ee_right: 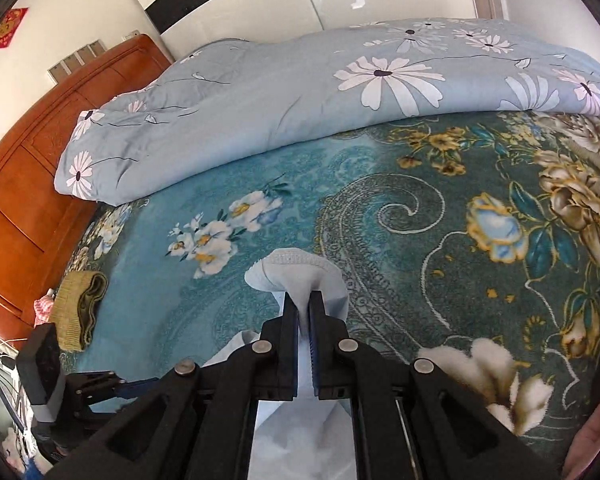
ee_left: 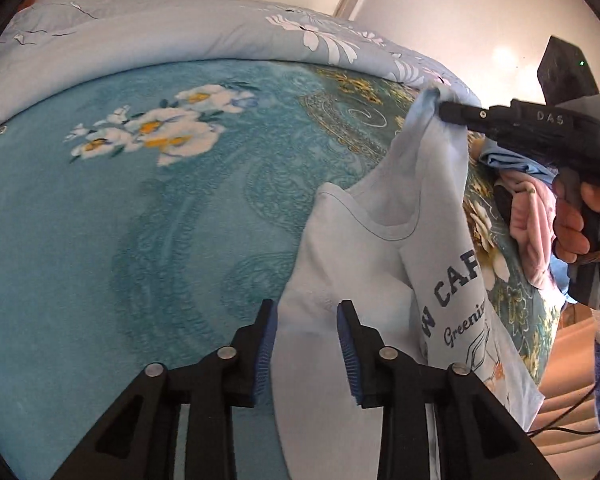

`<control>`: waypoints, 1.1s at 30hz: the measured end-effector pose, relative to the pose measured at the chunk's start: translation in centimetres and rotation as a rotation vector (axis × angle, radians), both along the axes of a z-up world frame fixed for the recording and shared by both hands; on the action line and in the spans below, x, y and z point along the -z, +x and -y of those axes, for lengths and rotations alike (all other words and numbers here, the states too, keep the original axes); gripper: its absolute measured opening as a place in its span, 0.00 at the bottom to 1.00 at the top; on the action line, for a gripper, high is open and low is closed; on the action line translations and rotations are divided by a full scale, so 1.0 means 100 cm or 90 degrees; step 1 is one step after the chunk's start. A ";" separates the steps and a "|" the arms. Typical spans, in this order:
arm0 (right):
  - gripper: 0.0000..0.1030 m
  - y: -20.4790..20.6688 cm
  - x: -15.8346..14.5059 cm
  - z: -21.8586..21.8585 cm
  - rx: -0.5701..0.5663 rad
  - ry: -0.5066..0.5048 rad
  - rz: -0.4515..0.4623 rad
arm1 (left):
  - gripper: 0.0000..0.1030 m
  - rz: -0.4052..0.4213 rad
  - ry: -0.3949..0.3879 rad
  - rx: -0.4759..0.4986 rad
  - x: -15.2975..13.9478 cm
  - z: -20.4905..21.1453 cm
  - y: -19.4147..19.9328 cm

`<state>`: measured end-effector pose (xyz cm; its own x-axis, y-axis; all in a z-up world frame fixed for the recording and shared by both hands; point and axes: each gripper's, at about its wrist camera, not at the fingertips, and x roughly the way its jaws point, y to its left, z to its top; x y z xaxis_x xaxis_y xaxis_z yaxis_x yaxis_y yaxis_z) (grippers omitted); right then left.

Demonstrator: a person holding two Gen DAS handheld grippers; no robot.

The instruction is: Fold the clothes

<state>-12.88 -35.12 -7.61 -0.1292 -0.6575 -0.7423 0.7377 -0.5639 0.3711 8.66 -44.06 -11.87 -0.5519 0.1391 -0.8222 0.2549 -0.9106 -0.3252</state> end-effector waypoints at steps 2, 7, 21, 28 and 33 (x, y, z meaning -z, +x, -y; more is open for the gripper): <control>0.07 -0.001 0.002 -0.005 -0.036 -0.014 0.016 | 0.37 0.015 -0.004 0.005 0.005 -0.006 -0.008; 0.19 0.019 -0.002 -0.033 -0.102 0.009 -0.020 | 0.35 0.025 -0.027 -0.016 0.006 -0.013 -0.011; 0.36 0.087 0.018 -0.080 -0.143 0.048 -0.050 | 0.06 -0.014 -0.047 -0.099 -0.022 -0.005 0.012; 0.36 0.113 0.057 -0.051 -0.147 0.135 -0.055 | 0.06 -0.002 -0.046 -0.114 -0.015 -0.004 0.031; 0.09 0.117 0.065 -0.060 -0.142 0.136 -0.043 | 0.06 -0.012 -0.057 -0.102 -0.019 -0.014 0.030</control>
